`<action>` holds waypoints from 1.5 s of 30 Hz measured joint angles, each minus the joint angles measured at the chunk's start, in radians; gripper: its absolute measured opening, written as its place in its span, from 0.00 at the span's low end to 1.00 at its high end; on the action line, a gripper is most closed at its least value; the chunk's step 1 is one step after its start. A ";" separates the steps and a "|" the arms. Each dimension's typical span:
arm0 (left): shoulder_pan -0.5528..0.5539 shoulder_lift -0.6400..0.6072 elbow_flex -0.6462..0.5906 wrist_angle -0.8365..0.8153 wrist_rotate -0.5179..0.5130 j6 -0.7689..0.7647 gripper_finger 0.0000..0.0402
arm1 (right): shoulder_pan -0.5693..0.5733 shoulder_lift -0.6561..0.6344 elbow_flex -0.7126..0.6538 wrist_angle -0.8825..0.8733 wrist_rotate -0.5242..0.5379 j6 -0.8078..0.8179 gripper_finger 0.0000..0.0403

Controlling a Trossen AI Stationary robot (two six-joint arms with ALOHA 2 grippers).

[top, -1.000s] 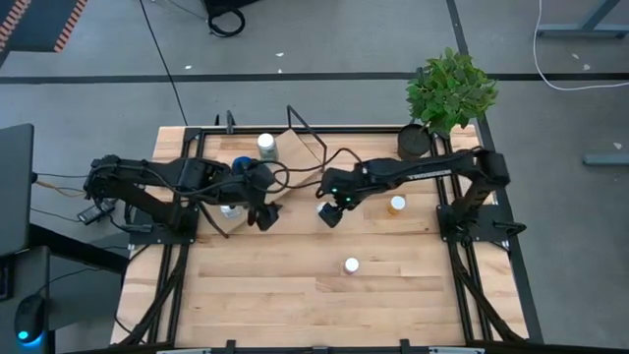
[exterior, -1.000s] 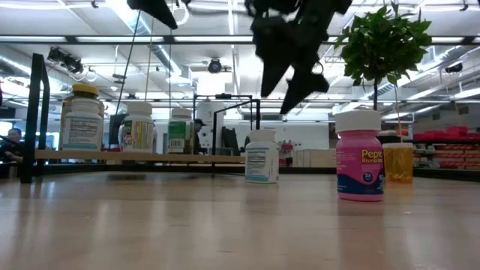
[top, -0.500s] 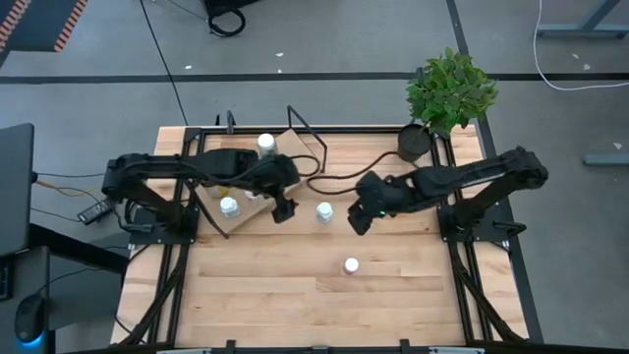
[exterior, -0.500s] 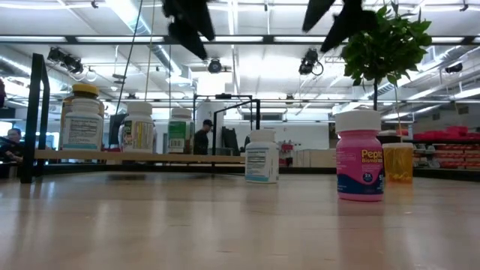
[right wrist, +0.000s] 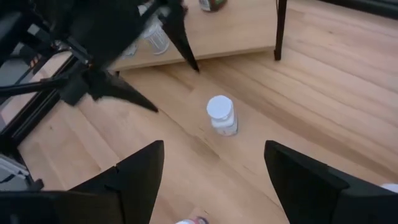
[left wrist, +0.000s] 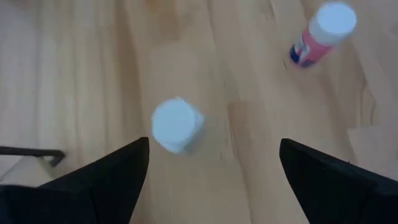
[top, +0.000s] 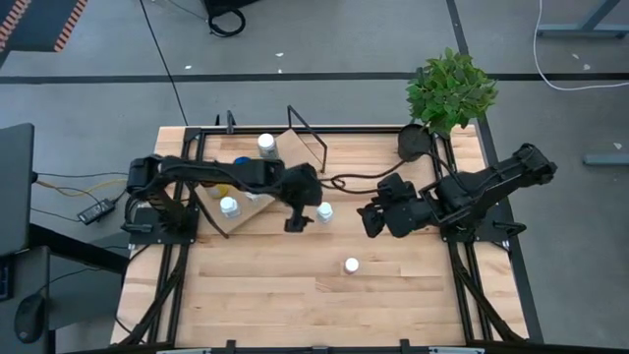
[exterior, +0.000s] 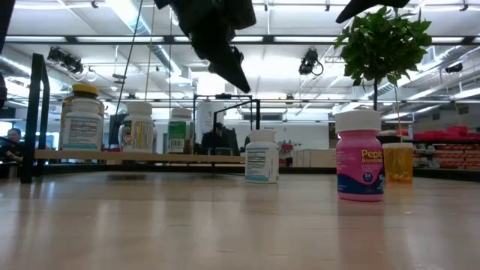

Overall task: Pick and place medicine bottles onto shelf by color
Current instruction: Put the light blue medicine bottle on the shelf

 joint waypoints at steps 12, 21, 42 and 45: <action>0.008 0.111 0.001 0.127 0.031 0.074 0.87 | 0.000 0.027 -0.002 0.010 0.006 0.154 0.71; 0.014 0.160 0.002 0.148 0.037 0.075 0.87 | -0.001 0.030 -0.002 0.015 0.015 0.231 0.71; 0.043 0.214 0.001 0.185 0.036 0.021 0.85 | -0.001 0.030 -0.002 0.012 0.022 0.222 0.71; 0.043 0.219 0.001 0.184 0.036 0.021 0.81 | -0.001 0.030 -0.002 0.012 0.022 0.218 0.71</action>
